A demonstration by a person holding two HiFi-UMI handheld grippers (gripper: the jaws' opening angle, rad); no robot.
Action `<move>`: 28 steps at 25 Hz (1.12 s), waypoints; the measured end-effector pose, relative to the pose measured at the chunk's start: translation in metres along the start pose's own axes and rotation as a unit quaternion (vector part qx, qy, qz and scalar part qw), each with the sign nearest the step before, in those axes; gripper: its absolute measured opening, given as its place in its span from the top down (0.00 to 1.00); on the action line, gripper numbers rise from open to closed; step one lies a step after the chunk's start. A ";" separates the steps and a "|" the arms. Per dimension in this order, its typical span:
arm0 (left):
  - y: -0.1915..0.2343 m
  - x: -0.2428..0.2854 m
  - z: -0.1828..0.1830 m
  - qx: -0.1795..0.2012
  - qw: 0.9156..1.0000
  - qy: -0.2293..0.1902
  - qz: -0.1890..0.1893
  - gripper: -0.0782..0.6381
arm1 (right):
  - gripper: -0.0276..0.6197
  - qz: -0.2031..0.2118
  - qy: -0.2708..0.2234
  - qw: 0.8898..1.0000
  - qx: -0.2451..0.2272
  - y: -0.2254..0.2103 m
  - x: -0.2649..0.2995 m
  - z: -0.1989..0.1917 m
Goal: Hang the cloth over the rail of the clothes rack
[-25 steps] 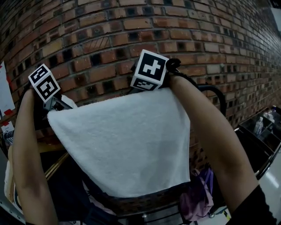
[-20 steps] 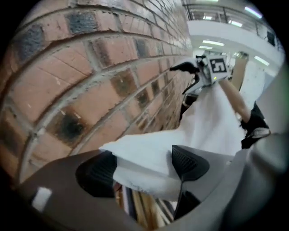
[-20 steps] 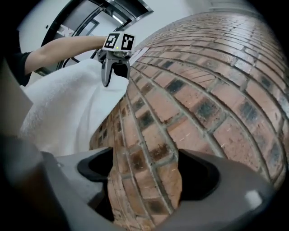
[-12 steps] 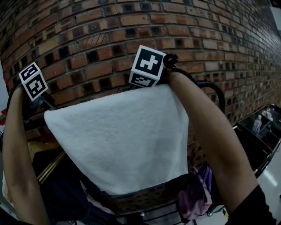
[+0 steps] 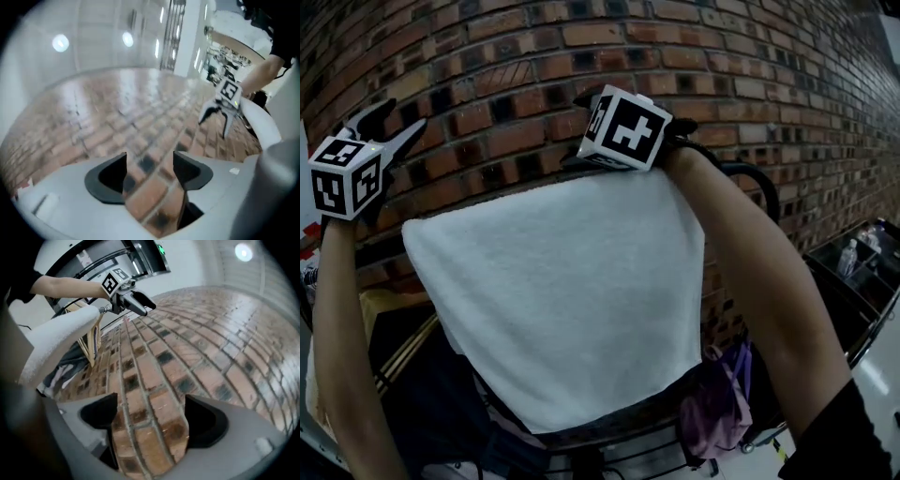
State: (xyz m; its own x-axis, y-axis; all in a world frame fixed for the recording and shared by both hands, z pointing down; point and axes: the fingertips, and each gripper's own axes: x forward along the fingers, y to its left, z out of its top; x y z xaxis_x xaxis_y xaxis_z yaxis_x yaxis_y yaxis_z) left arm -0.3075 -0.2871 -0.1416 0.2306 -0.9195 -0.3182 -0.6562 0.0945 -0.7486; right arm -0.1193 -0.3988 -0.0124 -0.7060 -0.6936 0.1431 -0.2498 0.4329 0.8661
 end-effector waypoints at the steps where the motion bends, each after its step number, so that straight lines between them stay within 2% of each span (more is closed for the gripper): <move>1: -0.001 -0.012 0.034 -0.012 0.997 -0.071 0.033 0.46 | 0.25 -0.034 -0.018 0.999 -0.013 -0.009 -0.006 0.009; 3: -0.018 -0.041 0.092 -0.031 0.980 -0.186 0.062 0.49 | 0.25 -0.100 -0.059 0.993 -0.024 -0.029 -0.021 0.027; 4: -0.031 -0.055 0.116 -0.025 0.971 -0.229 0.069 0.51 | 0.26 -0.130 -0.083 0.988 -0.020 -0.040 -0.031 0.035; 6: -0.056 -0.079 0.155 0.012 0.955 -0.285 0.084 0.62 | 0.27 -0.178 -0.137 0.974 0.004 -0.061 -0.057 0.053; 8: -0.076 -0.099 0.180 0.034 0.943 -0.318 0.098 0.70 | 0.44 -0.215 -0.188 0.958 0.028 -0.077 -0.088 0.072; 10: -0.093 -0.117 0.194 0.030 0.932 -0.344 0.109 0.88 | 0.64 -0.245 -0.225 0.942 0.041 -0.081 -0.120 0.088; 12: -0.108 -0.133 0.198 -0.004 0.926 -0.361 0.113 0.88 | 0.78 -0.270 -0.265 0.924 0.055 -0.069 -0.155 0.103; 14: -0.129 -0.147 0.192 -0.048 0.923 -0.366 0.113 0.88 | 0.89 -0.294 -0.318 0.898 0.081 -0.040 -0.195 0.115; 16: -0.168 -0.158 0.169 -0.086 0.924 -0.353 0.119 0.88 | 0.95 -0.312 -0.370 0.867 0.119 0.011 -0.228 0.113; 17: -0.197 -0.160 0.148 -0.106 0.930 -0.334 0.114 0.88 | 0.95 -0.309 -0.385 0.858 0.143 0.048 -0.233 0.103; 18: -0.231 -0.160 0.122 -0.130 0.937 -0.307 0.102 0.88 | 0.95 -0.299 -0.385 0.856 0.172 0.089 -0.229 0.086; 20: -0.294 -0.161 0.067 -0.190 0.948 -0.244 0.069 0.88 | 0.95 -0.266 -0.345 0.869 0.236 0.163 -0.203 0.043; 21: -0.321 -0.164 0.042 -0.223 0.950 -0.213 0.052 0.88 | 0.95 -0.246 -0.320 0.875 0.268 0.194 -0.189 0.023; 23: -0.363 -0.174 0.006 -0.275 0.948 -0.159 0.030 0.88 | 0.95 -0.212 -0.281 0.880 0.320 0.243 -0.168 -0.006; 25: -0.388 -0.184 -0.011 -0.289 0.949 -0.125 0.027 0.88 | 0.95 -0.198 -0.256 0.877 0.355 0.275 -0.159 -0.025; 28: -0.415 -0.195 -0.028 -0.284 0.955 -0.085 0.027 0.88 | 0.95 -0.189 -0.232 0.868 0.397 0.307 -0.154 -0.046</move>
State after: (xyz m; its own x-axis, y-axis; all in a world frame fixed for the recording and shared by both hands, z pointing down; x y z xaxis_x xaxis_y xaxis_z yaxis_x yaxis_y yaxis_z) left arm -0.1003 -0.1583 0.2477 0.2683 -0.8389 -0.4735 -0.9427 -0.1274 -0.3085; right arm -0.0567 -0.1859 0.2534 -0.6197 -0.6455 -0.4465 -0.7689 0.6135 0.1802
